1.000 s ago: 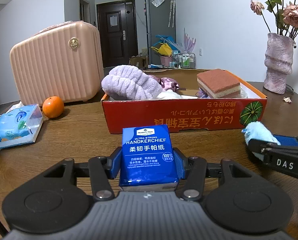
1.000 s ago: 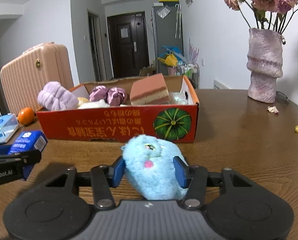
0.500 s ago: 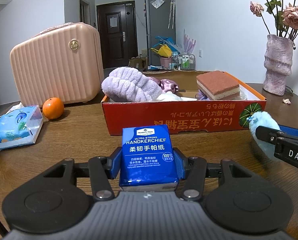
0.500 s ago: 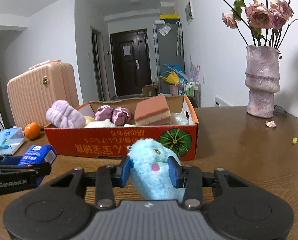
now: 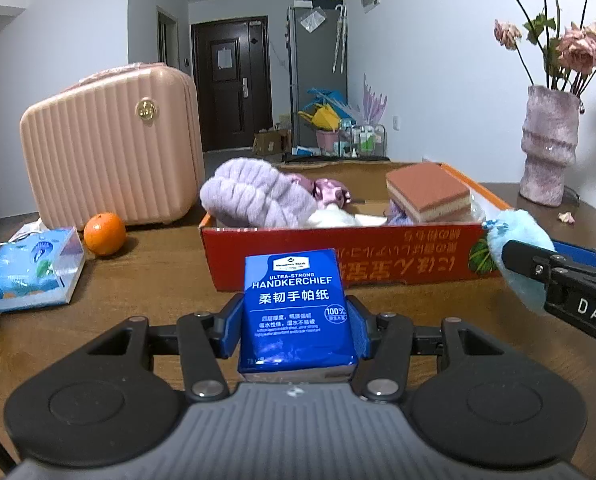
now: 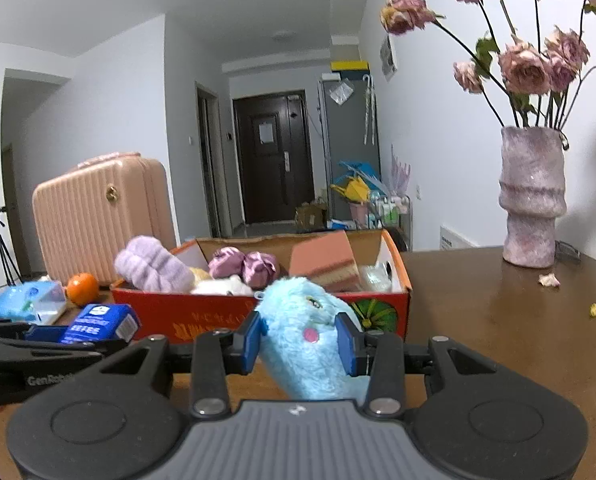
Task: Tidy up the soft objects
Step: 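Carry the tissue packet and blue plush with both grippers over the box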
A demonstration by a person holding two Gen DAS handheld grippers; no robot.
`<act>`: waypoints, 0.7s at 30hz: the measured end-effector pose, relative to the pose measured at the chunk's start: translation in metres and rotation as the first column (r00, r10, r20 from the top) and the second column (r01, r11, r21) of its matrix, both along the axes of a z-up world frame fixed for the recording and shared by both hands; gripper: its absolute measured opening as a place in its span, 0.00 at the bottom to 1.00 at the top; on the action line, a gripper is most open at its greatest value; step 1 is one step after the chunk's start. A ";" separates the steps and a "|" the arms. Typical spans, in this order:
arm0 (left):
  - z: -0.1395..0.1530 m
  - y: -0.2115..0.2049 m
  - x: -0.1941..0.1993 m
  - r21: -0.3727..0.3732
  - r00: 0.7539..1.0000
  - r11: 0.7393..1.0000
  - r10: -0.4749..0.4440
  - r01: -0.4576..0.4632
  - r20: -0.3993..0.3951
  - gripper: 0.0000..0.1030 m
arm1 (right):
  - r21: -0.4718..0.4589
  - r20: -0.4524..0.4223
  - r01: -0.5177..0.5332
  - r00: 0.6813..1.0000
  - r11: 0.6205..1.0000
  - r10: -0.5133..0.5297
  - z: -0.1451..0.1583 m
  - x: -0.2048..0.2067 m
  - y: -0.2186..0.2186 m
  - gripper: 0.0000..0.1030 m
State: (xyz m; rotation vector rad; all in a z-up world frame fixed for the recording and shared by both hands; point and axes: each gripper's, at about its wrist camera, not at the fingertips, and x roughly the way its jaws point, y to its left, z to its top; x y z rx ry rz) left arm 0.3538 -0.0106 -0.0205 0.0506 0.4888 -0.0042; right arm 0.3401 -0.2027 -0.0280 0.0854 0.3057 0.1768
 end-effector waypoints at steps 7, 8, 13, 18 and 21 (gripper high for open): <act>0.012 0.005 0.009 -0.038 0.999 0.999 0.011 -0.009 0.038 0.52 | 0.008 0.069 -0.024 0.997 1.000 0.023 0.011 0.006 0.012 0.37; 0.014 0.005 0.011 -0.042 0.999 0.999 0.014 -0.012 0.043 0.52 | 0.008 0.076 -0.028 0.997 1.000 0.027 0.012 0.008 0.014 0.37; 0.021 0.009 0.023 -0.068 0.997 0.997 0.029 -0.024 0.066 0.52 | 0.014 0.099 -0.038 0.994 0.999 0.036 0.016 0.021 0.021 0.37; 0.029 0.013 0.038 -0.098 0.995 0.995 0.044 -0.035 0.093 0.52 | 0.019 0.114 -0.041 0.993 0.999 0.038 0.017 0.038 0.026 0.37; 0.032 0.015 0.049 -0.110 0.993 0.993 0.050 -0.038 0.106 0.52 | 0.025 0.121 -0.042 0.992 0.999 0.039 0.018 0.049 0.028 0.37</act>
